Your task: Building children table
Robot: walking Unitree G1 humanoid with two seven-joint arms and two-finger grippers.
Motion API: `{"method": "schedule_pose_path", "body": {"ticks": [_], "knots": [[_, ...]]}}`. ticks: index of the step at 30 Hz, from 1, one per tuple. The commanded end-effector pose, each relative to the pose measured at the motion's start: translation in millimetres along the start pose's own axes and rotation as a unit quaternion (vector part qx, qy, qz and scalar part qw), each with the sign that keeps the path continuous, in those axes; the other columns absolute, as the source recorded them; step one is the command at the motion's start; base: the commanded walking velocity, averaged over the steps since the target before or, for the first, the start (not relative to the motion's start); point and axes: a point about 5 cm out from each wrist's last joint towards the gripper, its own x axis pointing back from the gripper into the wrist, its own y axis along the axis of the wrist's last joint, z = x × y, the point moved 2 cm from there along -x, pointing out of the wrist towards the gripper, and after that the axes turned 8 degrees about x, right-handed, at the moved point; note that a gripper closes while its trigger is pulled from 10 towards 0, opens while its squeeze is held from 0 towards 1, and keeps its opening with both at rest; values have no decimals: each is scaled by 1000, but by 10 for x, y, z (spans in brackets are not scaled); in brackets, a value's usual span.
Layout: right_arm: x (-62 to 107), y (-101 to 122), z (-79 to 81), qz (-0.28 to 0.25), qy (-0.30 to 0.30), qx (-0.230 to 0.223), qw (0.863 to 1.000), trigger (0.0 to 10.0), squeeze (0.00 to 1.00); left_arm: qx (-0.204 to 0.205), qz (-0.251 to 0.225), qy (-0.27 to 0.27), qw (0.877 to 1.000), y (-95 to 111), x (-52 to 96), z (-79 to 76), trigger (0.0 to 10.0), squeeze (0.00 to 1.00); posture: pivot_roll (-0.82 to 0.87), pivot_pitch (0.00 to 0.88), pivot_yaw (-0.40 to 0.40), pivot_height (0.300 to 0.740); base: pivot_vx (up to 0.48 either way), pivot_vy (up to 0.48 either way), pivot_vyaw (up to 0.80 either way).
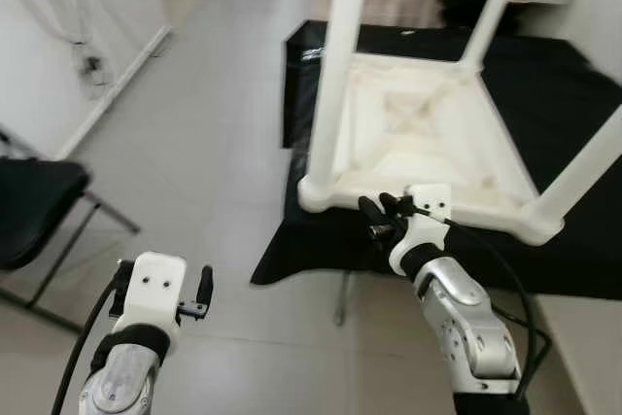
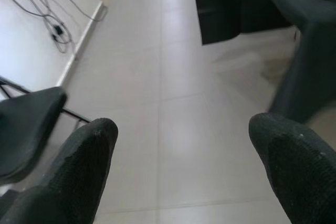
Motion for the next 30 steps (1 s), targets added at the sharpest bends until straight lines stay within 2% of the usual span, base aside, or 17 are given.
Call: {"method": "schedule_pose_path", "body": {"ticks": [1,6,8,14,15,20,24,30], "knots": [[54,-18,-39,6,-14,10,1000,10000,0,-14,-11,-51,999,19,-26,-141,10000,0,-28,124,-34,740,0,0,-450],[141,-70,-32,14,-15,23,1000,10000,0,-7,-17,-88,996,35,-62,-283,10000,0,-37,120,-28,740,0,0,-660],[202,-87,29,16,-3,23,1000,10000,0,1,-25,-107,994,74,-95,-362,10000,0,-44,116,-29,740,0,0,-800],[212,-56,86,5,2,40,999,10000,0,19,-45,-123,991,155,-177,-453,10000,0,-45,104,-30,740,0,0,-800],[177,-26,99,-5,6,45,999,10000,0,28,-45,-122,991,137,-219,-448,10000,0,-43,100,-30,740,0,0,0],[152,3,132,-13,15,53,998,10000,0,43,-45,-112,992,120,-246,-408,10000,0,-38,94,-31,740,0,-196,0],[99,38,224,-29,52,66,996,10000,0,81,-46,-90,992,97,-297,-326,10000,0,-35,81,-28,740,0,-472,0],[65,43,258,-35,68,76,994,10000,0,79,-46,-85,992,84,-340,-319,10000,0,-32,69,-29,740,0,-461,0]]}}
